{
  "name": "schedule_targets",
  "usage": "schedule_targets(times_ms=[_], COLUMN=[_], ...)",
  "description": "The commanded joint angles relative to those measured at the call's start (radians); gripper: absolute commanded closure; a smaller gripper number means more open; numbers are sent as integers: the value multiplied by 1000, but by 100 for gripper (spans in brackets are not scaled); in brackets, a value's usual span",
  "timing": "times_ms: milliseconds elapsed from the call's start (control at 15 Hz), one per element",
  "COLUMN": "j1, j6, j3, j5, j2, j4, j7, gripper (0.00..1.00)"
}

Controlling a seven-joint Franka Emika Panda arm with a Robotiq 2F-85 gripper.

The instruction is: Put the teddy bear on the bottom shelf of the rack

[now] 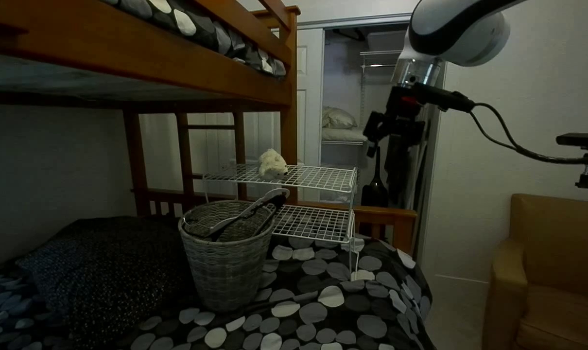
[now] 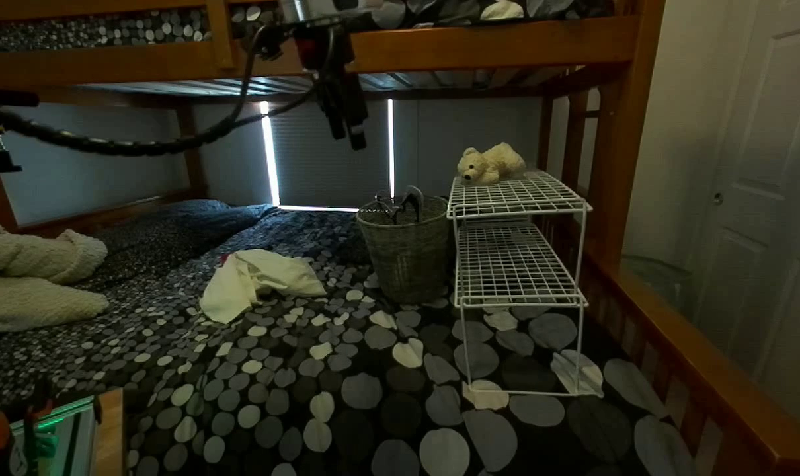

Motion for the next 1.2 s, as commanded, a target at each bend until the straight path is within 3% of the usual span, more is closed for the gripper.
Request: schedule_targets(times_ms=[0,200,467,600,667,1133], j1=[-19,-27,7,33,29,39], j6=[131,168,22,-45,35,56], j3=[21,39,49,43,29,26], j5=[-45,-133,-257,-245,-224,-194], j2=[172,318,512,604,505,537], j4=[236,434,685,801,664,688], j7=[68,119,193,217,178,181], gripper=[0,0,0,0,0,0])
